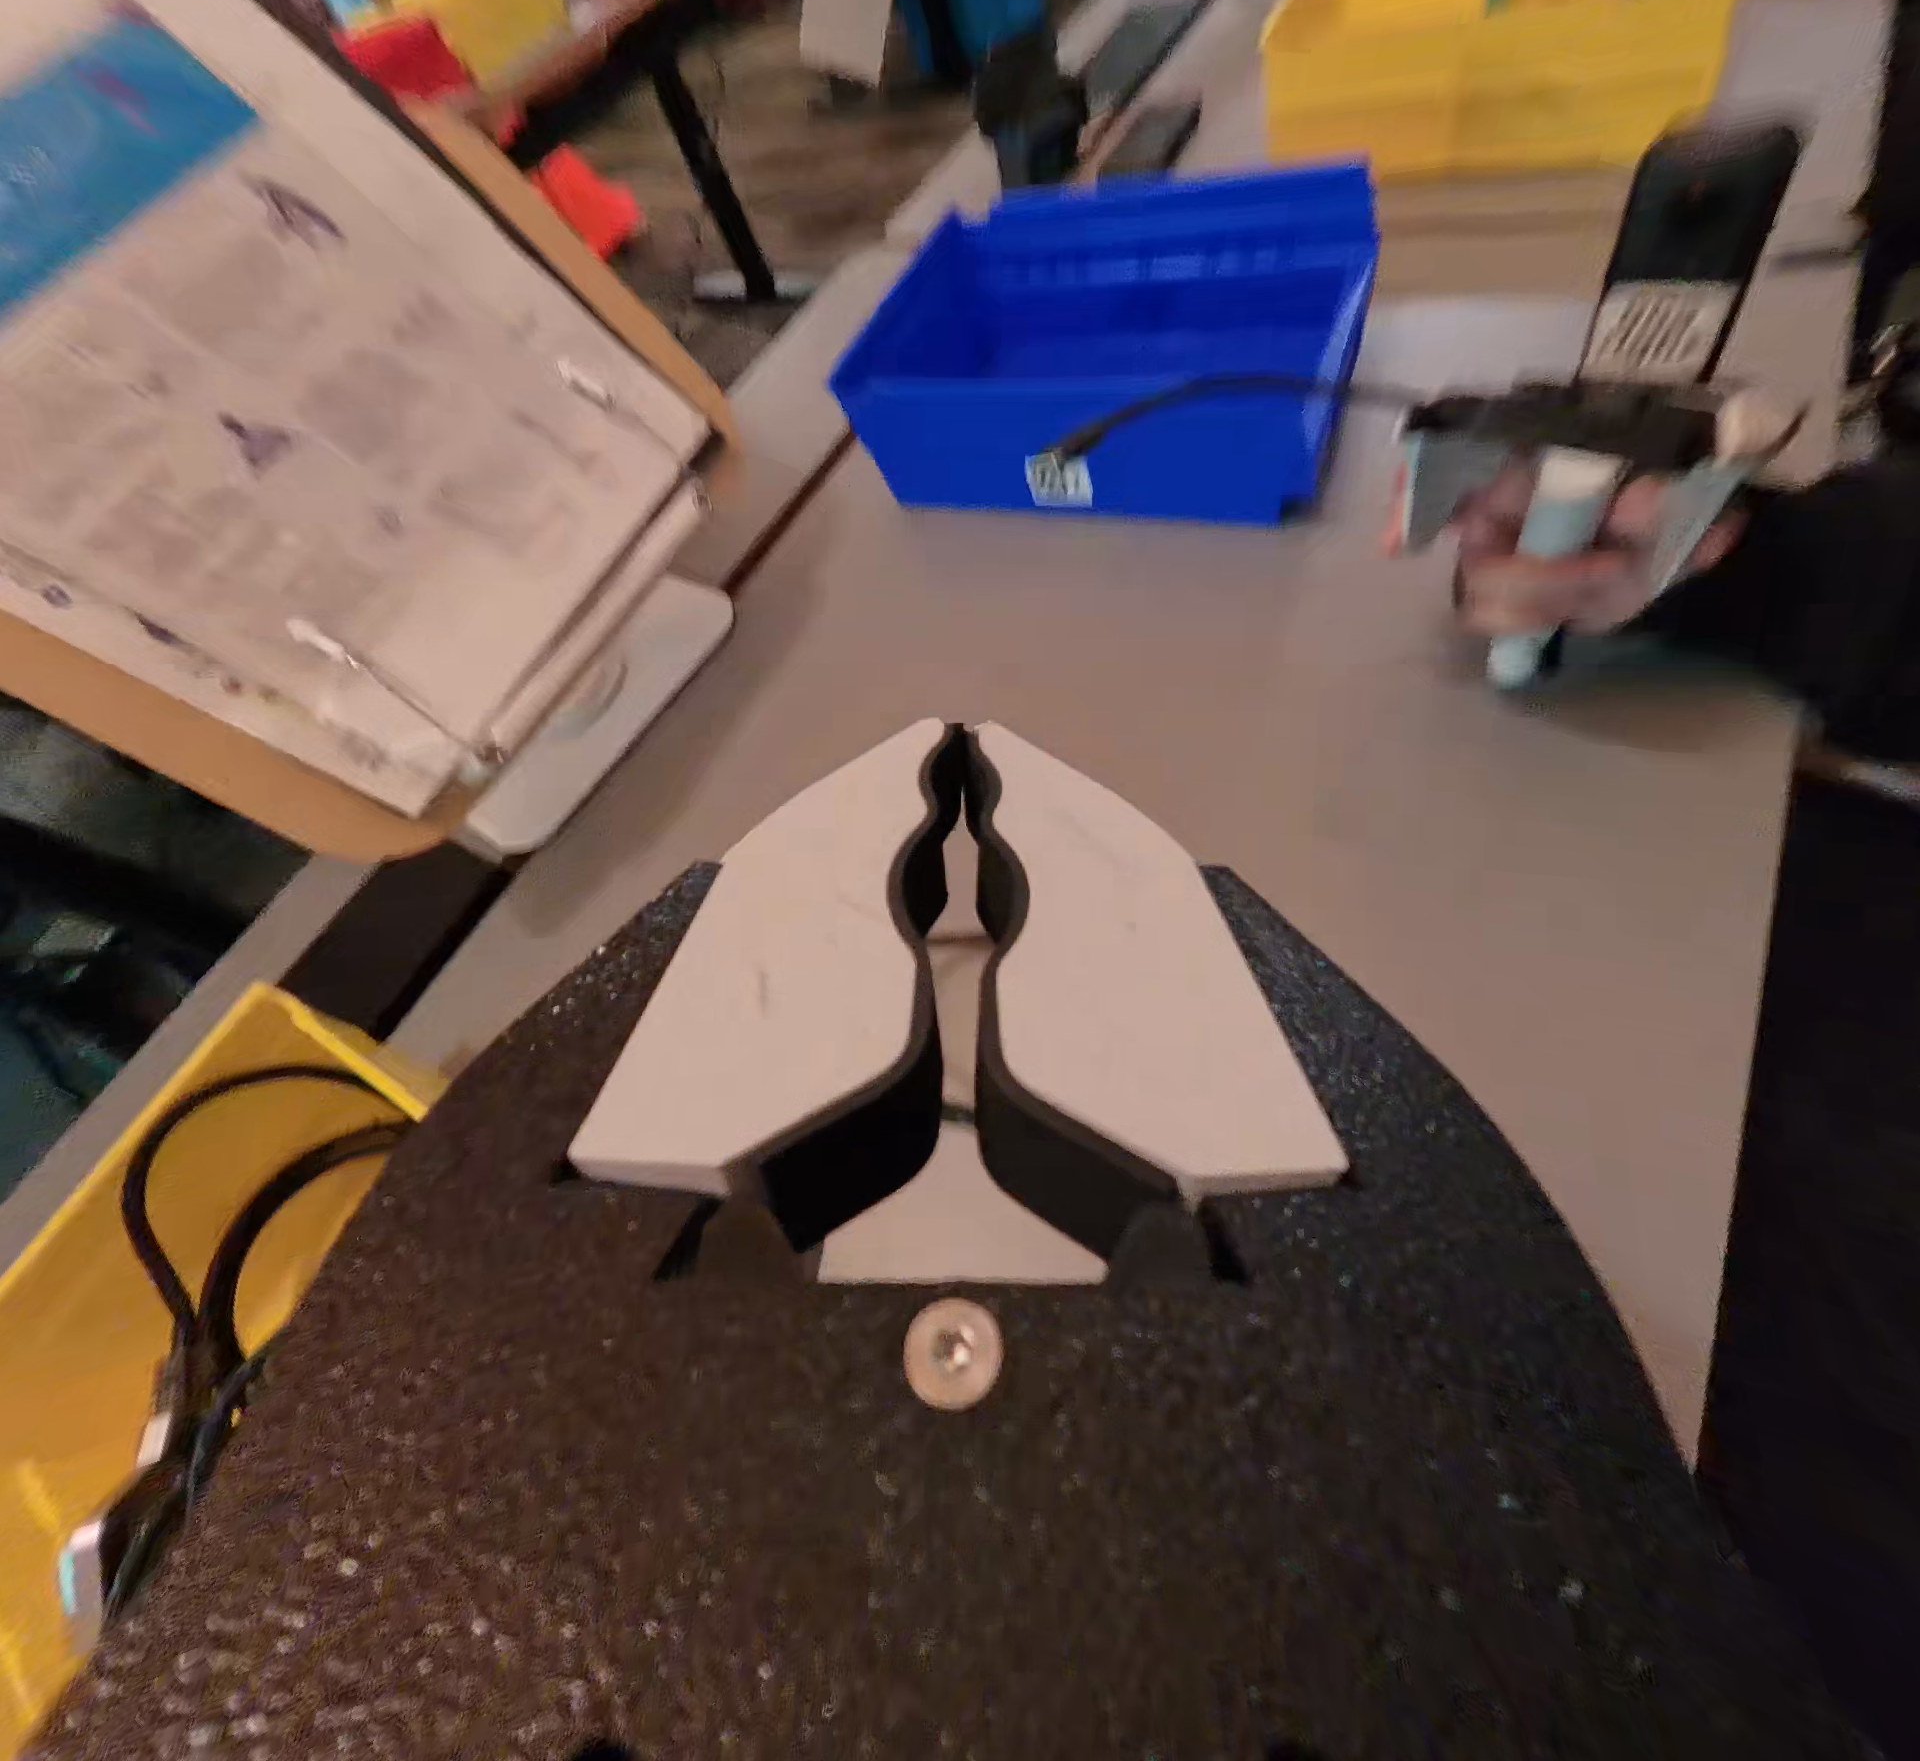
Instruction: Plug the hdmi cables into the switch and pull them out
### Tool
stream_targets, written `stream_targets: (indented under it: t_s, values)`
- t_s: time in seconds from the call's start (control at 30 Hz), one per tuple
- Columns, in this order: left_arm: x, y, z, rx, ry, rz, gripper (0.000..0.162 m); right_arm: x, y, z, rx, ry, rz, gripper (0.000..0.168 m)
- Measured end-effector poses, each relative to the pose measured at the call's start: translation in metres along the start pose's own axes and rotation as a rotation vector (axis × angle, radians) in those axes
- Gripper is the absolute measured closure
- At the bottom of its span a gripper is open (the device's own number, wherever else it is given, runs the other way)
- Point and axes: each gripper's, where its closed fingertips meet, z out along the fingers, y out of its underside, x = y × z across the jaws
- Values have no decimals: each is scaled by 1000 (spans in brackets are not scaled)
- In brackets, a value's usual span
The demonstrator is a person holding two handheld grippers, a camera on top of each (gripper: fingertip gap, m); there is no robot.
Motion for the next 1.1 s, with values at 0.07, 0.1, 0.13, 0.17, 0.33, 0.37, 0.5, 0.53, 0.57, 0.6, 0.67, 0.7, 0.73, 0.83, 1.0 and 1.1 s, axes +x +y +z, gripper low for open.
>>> stream_targets:
  t_s: [0.07, 0.1, 0.13, 0.17, 0.33, 0.37, 0.5, 0.53, 0.57, 0.6, 0.67, 0.7, 0.73, 0.83, 1.0, 1.1]
  values:
    - [16, 18, 15, -36, 16, 31, 162, 4, -2, -5, -7, 28, -20, 90]
    - [27, 27, 22, -51, 47, 33, 162, 7, -3, -7, -9, 42, -32, 90]
    - [36, 36, 29, -72, 77, 23, 162, 9, -3, -8, -13, 55, -35, 90]
    - [44, 45, 37, -90, 99, 8, 162, 12, -2, -10, -14, 68, -35, 90]
    - [77, 95, 65, -256, 210, 77, 157, 15, -5, -12, -3, 88, -48, 90]
    - [84, 104, 68, -296, 243, 114, 153, 15, -6, -13, 3, 90, -43, 90]
    - [116, 137, 68, -399, 393, 259, 138, 16, -5, -12, -5, 95, -48, 90]
    - [121, 145, 69, -419, 404, 300, 135, 16, -3, -11, -11, 95, -49, 90]
    - [124, 152, 70, -430, 402, 342, 133, 16, -2, -11, -17, 94, -52, 90]
    - [129, 159, 72, -430, 398, 388, 133, 15, -1, -10, -25, 90, -53, 90]
    - [136, 167, 75, -403, 370, 504, 133, 15, 2, -9, -37, 90, -57, 90]
    - [138, 169, 77, -388, 342, 553, 132, 14, 2, -8, -42, 86, -57, 90]
    - [138, 172, 78, -385, 314, 582, 130, 14, 2, -8, -43, 84, -56, 90]
    - [133, 176, 83, -404, 249, 553, 127, 14, 2, -7, -40, 81, -59, 90]
    - [120, 152, 97, -328, 203, 467, 124, 18, -4, -11, -21, 109, -77, 90]
    - [92, 130, 122, -329, 108, 610, 124, 20, -7, -14, -10, 116, -83, 90]
